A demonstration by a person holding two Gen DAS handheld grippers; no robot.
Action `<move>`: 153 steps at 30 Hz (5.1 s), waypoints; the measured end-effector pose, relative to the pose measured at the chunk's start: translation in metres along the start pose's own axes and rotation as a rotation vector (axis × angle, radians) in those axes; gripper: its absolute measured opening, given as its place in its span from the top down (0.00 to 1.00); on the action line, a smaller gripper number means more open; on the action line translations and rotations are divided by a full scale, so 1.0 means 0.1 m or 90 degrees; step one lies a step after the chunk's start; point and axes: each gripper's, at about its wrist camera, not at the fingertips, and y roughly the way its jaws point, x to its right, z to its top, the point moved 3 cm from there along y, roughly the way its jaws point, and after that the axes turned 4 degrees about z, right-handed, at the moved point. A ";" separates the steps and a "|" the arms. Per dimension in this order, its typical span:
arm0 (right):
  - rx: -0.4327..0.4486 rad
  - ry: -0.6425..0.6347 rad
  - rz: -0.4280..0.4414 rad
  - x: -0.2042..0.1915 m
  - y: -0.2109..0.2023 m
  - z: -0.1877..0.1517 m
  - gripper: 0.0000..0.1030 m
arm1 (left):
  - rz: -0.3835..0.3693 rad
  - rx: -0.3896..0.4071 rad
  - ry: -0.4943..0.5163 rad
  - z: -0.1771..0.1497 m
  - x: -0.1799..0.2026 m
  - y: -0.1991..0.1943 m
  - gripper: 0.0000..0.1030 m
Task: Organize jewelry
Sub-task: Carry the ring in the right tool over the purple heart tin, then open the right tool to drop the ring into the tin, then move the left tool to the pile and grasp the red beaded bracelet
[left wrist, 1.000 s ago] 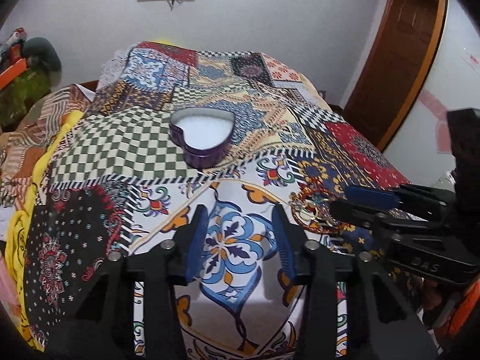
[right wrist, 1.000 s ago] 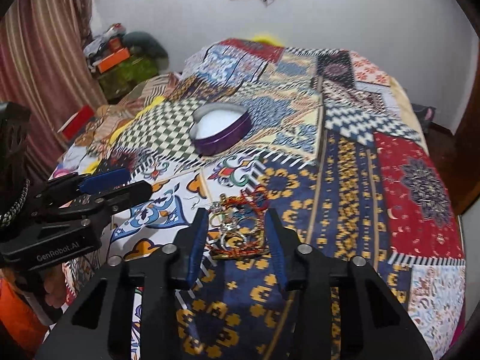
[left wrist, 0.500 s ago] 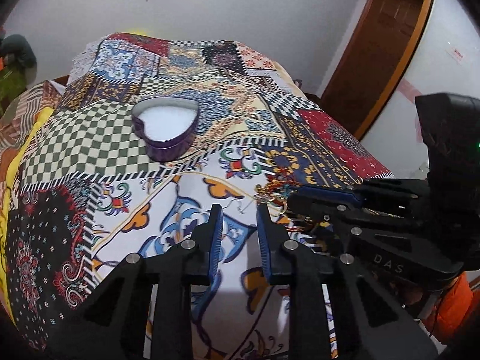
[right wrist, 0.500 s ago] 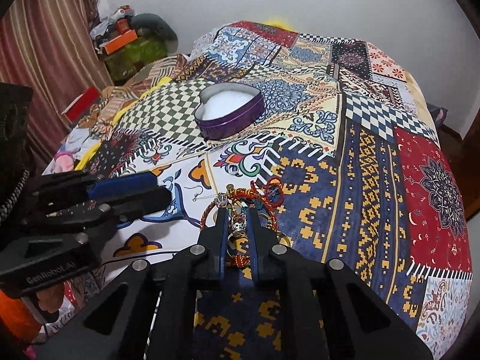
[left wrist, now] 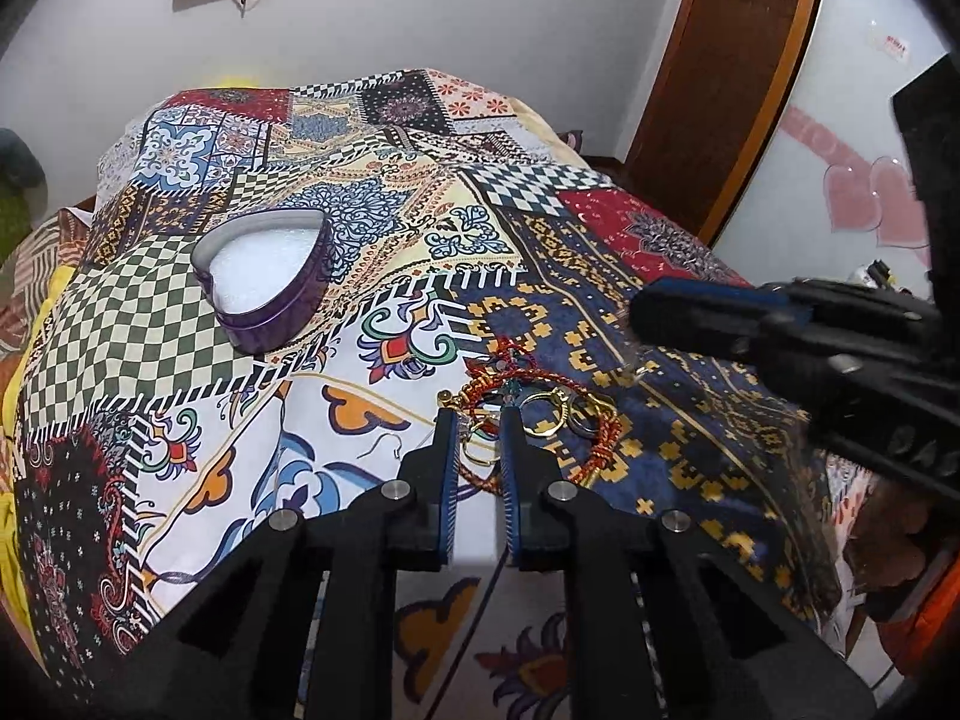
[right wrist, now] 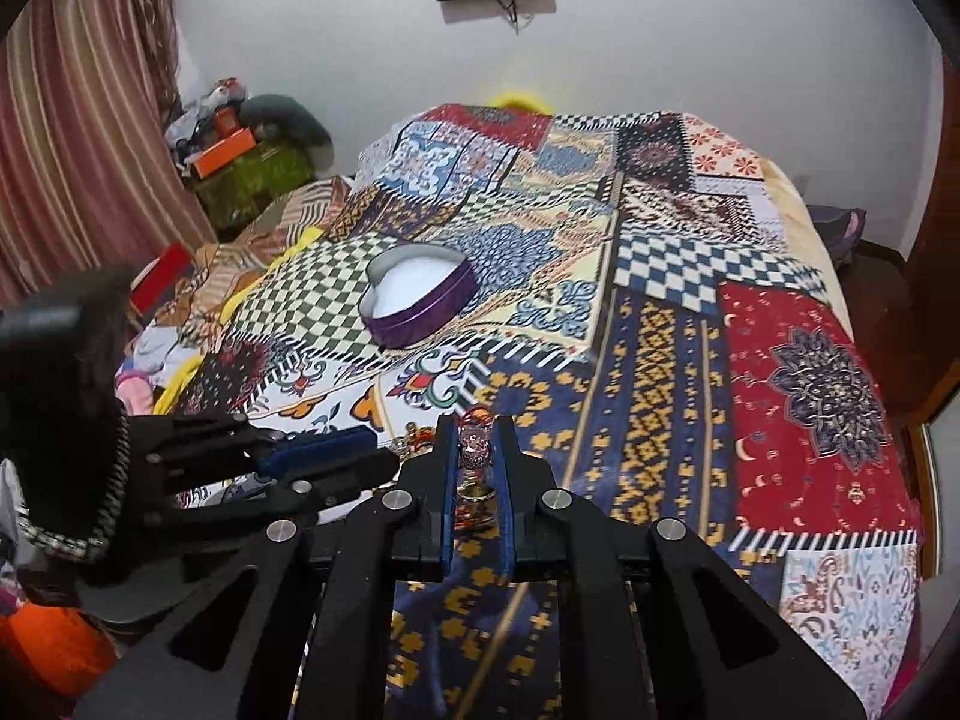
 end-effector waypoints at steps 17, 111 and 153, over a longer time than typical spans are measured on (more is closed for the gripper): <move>0.003 0.008 0.000 0.09 -0.02 -0.04 0.90 | 0.033 0.001 -0.006 0.03 -0.04 0.13 0.92; -0.209 -0.030 0.058 -0.15 1.64 1.14 0.90 | 0.082 -0.012 -0.033 0.77 -1.26 0.60 0.92; -0.029 -0.087 -0.063 -0.30 0.01 0.53 0.63 | 0.107 0.035 -0.042 0.29 -0.77 -0.67 0.62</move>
